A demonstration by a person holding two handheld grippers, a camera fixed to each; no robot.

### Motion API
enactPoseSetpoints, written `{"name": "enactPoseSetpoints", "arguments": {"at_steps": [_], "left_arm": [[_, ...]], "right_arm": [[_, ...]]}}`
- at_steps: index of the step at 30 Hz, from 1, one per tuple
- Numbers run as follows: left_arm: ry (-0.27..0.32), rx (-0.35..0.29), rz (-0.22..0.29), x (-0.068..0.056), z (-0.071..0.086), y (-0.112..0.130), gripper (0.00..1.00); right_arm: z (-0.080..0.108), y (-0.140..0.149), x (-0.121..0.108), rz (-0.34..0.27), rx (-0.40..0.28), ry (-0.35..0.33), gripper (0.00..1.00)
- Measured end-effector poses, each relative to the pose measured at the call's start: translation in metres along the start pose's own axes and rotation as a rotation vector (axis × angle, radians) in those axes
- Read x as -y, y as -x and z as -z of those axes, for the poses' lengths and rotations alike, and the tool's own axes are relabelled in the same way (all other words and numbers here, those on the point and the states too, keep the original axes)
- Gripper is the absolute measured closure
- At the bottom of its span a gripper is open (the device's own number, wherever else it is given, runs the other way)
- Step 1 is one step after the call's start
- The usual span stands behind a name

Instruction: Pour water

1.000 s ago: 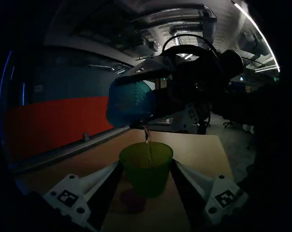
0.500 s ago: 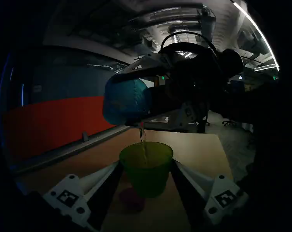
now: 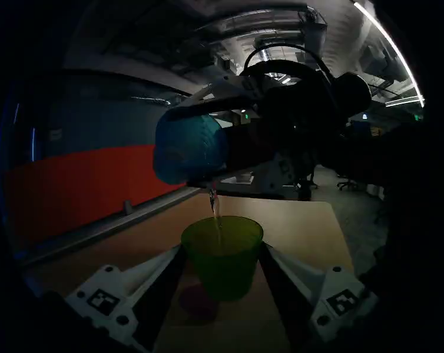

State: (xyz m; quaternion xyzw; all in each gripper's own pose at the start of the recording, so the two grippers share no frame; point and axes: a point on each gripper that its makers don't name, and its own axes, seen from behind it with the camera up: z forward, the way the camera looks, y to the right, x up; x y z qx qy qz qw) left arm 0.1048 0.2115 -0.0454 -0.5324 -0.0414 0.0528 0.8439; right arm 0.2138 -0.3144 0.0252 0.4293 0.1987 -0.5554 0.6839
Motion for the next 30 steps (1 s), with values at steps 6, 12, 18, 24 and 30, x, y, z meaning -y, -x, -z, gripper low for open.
{"name": "enactPoseSetpoints", "arguments": {"at_steps": [6,12,18,24,30], "left_arm": [[0.002,-0.003,0.0,0.0,-0.001,-0.002,0.15],[0.001,-0.003,-0.001,0.0,-0.001,-0.002,0.15],[0.002,-0.002,-0.001,0.0,-0.002,-0.002,0.15],[0.004,-0.002,-0.005,-0.002,-0.002,-0.002,0.14],[0.006,0.0,-0.007,-0.003,-0.002,-0.002,0.15]], "right_arm": [[0.0,0.001,-0.004,0.015,0.002,0.005,0.07],[0.0,0.002,-0.005,0.028,0.004,0.007,0.07],[0.0,0.002,-0.007,0.042,0.004,0.01,0.07],[0.0,0.002,-0.009,0.06,0.005,0.014,0.07],[0.0,0.001,-0.011,0.076,0.005,0.02,0.07]]}}
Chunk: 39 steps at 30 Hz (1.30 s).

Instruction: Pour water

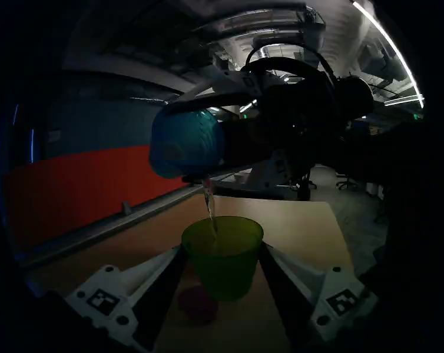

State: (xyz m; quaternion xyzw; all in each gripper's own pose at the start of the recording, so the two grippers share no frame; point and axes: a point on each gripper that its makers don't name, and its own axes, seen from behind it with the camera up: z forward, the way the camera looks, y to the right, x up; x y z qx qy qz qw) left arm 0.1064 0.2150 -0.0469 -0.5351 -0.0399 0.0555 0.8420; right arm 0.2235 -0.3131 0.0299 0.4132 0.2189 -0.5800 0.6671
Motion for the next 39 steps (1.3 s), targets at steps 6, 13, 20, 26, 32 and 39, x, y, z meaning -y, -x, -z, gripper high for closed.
{"name": "enactPoseSetpoints", "arguments": {"at_steps": [6,13,20,26,32,39], "left_arm": [[-0.002,0.0,-0.002,0.0,-0.001,-0.001,0.15],[0.0,0.001,-0.007,-0.002,-0.002,-0.001,0.15],[-0.003,0.001,-0.011,-0.001,-0.002,-0.003,0.15],[-0.004,-0.001,-0.009,0.0,-0.002,-0.003,0.14],[-0.003,0.0,-0.011,-0.001,-0.002,-0.002,0.14],[-0.007,-0.001,-0.012,0.0,-0.003,-0.002,0.14]], "right_arm": [[0.001,0.0,-0.002,0.016,0.0,0.009,0.07],[0.001,-0.003,-0.002,0.046,0.001,0.008,0.07],[0.002,-0.006,0.0,0.068,0.001,0.008,0.07],[0.002,-0.008,-0.001,0.087,0.003,0.012,0.06],[0.003,-0.009,-0.002,0.109,0.006,0.014,0.06],[0.005,-0.012,0.0,0.125,0.005,0.013,0.06]]}}
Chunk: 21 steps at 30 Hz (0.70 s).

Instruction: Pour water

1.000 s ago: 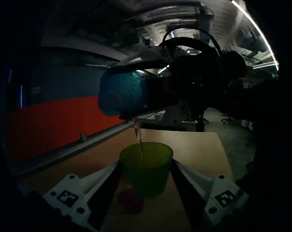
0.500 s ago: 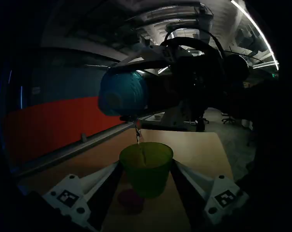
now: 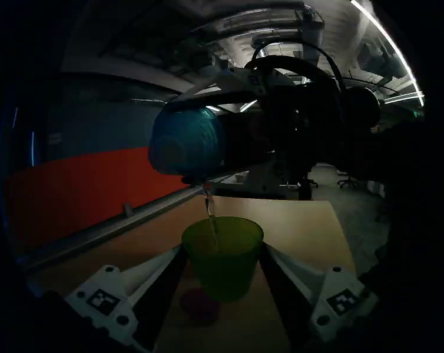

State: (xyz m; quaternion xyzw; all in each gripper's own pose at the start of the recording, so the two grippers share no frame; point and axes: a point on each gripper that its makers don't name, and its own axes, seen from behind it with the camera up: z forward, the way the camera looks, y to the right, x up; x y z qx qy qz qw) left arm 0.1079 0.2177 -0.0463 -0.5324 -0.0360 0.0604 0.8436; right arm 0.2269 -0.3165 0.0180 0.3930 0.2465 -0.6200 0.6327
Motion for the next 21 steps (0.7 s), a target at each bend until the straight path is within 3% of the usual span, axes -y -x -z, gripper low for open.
{"name": "enactPoseSetpoints", "arguments": {"at_steps": [21], "left_arm": [[-0.008,-0.007,0.0,0.0021,0.0012,-0.0019,0.15]], "right_arm": [[0.0023,-0.0087,-0.0013,0.046,0.001,0.006,0.06]]}}
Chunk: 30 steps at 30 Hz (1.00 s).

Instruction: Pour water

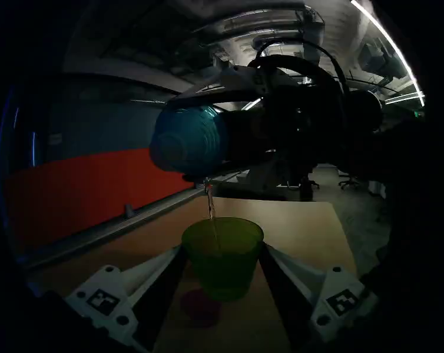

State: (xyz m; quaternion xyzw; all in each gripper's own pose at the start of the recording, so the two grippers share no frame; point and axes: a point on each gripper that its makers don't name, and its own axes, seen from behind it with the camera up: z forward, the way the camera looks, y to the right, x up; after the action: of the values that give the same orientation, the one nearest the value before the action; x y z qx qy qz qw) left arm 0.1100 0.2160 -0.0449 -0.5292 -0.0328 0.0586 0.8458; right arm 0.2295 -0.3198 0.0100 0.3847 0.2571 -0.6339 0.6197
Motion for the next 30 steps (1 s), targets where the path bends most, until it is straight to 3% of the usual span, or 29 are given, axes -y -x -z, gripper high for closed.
{"name": "enactPoseSetpoints", "arguments": {"at_steps": [30], "left_arm": [[-0.021,-0.01,0.007,0.006,-0.001,0.001,0.14]], "right_arm": [[0.006,-0.011,0.007,0.105,0.003,-0.004,0.06]]}}
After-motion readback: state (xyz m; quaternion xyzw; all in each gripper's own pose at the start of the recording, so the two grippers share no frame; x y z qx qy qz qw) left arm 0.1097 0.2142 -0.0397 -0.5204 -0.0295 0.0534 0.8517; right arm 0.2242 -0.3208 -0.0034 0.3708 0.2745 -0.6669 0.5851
